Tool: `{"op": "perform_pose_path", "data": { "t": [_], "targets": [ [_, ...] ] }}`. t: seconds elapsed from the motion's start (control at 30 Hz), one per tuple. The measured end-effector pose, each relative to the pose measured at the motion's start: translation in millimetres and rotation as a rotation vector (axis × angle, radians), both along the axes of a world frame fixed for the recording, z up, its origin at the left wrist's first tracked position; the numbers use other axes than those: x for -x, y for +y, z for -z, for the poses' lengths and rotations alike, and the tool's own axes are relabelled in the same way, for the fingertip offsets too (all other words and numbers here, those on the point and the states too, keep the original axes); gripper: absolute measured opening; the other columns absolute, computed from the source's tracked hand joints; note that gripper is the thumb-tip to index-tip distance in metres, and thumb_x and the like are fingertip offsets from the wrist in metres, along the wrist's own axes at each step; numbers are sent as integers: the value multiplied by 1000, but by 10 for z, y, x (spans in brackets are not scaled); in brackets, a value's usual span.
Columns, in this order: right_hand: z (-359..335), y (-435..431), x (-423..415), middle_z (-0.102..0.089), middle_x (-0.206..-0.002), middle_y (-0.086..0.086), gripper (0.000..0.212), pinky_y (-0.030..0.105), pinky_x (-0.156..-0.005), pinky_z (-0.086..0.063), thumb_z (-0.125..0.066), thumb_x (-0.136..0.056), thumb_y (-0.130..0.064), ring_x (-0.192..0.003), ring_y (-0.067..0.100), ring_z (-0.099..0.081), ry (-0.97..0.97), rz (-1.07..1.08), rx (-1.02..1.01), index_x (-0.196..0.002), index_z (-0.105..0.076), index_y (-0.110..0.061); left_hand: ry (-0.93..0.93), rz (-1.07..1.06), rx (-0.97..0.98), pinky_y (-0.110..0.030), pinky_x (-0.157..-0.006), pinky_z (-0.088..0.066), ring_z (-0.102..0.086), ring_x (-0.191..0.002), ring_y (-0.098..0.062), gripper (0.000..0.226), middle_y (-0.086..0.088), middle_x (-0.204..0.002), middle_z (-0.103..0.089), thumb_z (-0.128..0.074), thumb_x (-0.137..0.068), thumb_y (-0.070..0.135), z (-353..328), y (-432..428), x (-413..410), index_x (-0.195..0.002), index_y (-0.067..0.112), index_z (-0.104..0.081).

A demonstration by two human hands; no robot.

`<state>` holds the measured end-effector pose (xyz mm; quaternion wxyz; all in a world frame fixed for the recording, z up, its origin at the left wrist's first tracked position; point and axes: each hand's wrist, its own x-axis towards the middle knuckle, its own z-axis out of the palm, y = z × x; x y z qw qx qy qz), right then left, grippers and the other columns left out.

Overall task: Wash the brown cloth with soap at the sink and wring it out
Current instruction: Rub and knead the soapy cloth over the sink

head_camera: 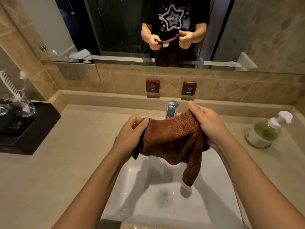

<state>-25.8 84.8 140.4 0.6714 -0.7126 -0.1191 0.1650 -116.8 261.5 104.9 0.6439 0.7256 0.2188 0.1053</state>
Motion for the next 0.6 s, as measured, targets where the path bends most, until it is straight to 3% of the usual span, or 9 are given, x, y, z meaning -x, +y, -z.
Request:
{"op": "perform_pose_path", "data": {
  "t": [0.1,0.17,0.23,0.3,0.4,0.47,0.53,0.6],
  "targets": [
    [2,-12,-3,-61,-55,-11,43,21,-61,-46,-55,-90,-38,-59,6,-59,-70,21,35,-50,-63,-26,39,23,-196,-29,-69,-45,-58,-80,-15,37,-1,-87,-64,-36,-100,36,41,-78,-73,-95,11,-62],
    [-32,-31,-20,-59,-49,-15,47,20,-59,-44,-53,-92,-37,-56,2,-58,-80,97,31,-46,-61,-29,25,-7,-342,-34,-76,-47,-61,-86,-22,49,-11,-89,-68,-32,-101,37,69,-81,-102,-93,2,-65],
    [-35,-21,-2,-56,-50,-11,46,24,-59,-42,-48,-94,-39,-55,6,-53,-161,205,101,-53,-59,-22,12,-38,-343,-36,-73,-47,-62,-81,-27,56,-17,-84,-68,-33,-101,39,47,-103,-134,-86,-5,-64],
    [41,117,129,-50,-55,-1,46,29,-58,-37,-44,-96,-38,-57,13,-47,-297,239,235,-60,-54,-10,-1,-95,-91,-31,-66,-44,-59,-67,-21,59,-11,-67,-65,-36,-100,40,-9,-225,-195,-68,-1,-64],
    [234,469,430,-55,-58,7,41,30,-55,-35,-42,-96,-36,-57,22,-51,-554,203,357,-61,-51,-16,10,-85,367,-26,-58,-48,-60,-56,-12,63,3,-51,-62,-41,-99,41,-124,-549,-286,-45,19,-66],
    [270,552,366,-56,-55,10,42,28,-49,-32,-39,-95,-35,-50,22,-51,-616,313,350,-60,-49,-15,6,-54,436,-24,-56,-49,-63,-59,-11,52,2,-58,-66,-45,-98,36,-174,-702,-279,-55,22,-71],
    [231,529,215,-54,-53,9,45,26,-45,-30,-39,-98,-31,-46,18,-49,-564,388,297,-59,-50,-12,-24,-46,428,-19,-52,-49,-65,-57,-9,41,-2,-63,-68,-46,-98,33,-236,-728,-248,-75,11,-73],
    [255,566,236,-56,-54,10,48,27,-46,-33,-37,-98,-32,-48,21,-52,-583,385,324,-61,-55,-8,-44,-91,417,-16,-46,-46,-63,-51,-6,42,1,-55,-65,-46,-98,32,-275,-663,-266,-72,9,-70]
  ]
}}
